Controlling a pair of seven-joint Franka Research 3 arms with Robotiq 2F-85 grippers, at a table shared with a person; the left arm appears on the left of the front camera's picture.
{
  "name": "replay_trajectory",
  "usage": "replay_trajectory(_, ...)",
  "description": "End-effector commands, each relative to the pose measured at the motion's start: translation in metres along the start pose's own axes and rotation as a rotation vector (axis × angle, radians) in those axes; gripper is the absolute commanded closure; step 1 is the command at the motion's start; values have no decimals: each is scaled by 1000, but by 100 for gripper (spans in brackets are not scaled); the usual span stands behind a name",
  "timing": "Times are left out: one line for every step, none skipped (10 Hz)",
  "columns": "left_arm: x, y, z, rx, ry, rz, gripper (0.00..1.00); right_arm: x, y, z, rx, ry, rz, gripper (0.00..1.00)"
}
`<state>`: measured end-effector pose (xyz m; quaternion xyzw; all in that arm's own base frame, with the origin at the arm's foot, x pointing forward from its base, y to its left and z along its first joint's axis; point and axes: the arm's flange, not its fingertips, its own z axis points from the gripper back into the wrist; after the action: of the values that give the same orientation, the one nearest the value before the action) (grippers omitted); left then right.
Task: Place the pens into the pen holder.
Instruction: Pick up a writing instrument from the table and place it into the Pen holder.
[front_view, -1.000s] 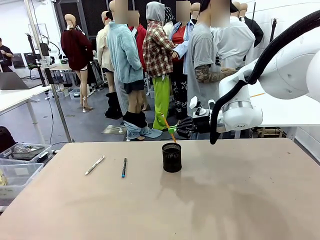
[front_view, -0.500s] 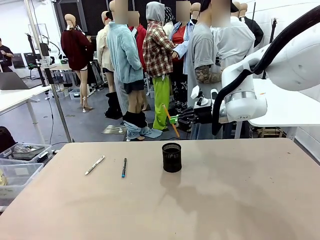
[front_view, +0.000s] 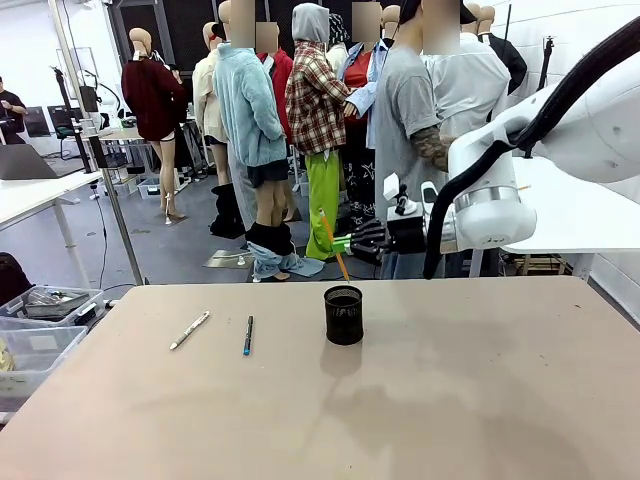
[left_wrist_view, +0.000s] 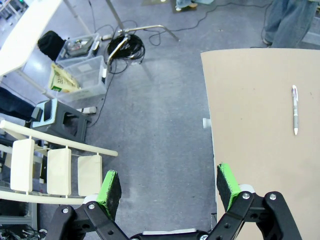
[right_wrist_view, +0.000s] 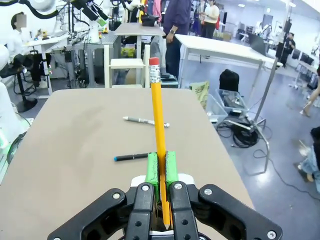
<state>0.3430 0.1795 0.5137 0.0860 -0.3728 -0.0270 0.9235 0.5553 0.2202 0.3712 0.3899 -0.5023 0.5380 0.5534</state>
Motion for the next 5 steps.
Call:
replay_trajectory(-1, 2, 0, 6, 4, -1, 0, -15, -11, -9, 38, 9, -58, 100)
replay_trajectory(-1, 2, 0, 6, 4, -1, 0, -22, -14, -12, 50, 21, -83, 100)
replay_trajectory(-1, 2, 0, 6, 4, -1, 0, -27, -16, -12, 50, 22, -97, 100)
replay_trajectory(-1, 2, 0, 6, 4, -1, 0, -32, -17, -13, 41, 35, -111, 100)
replay_trajectory(-1, 2, 0, 6, 4, -1, 0, -36, -17, -14, 41, 47, -120, 100)
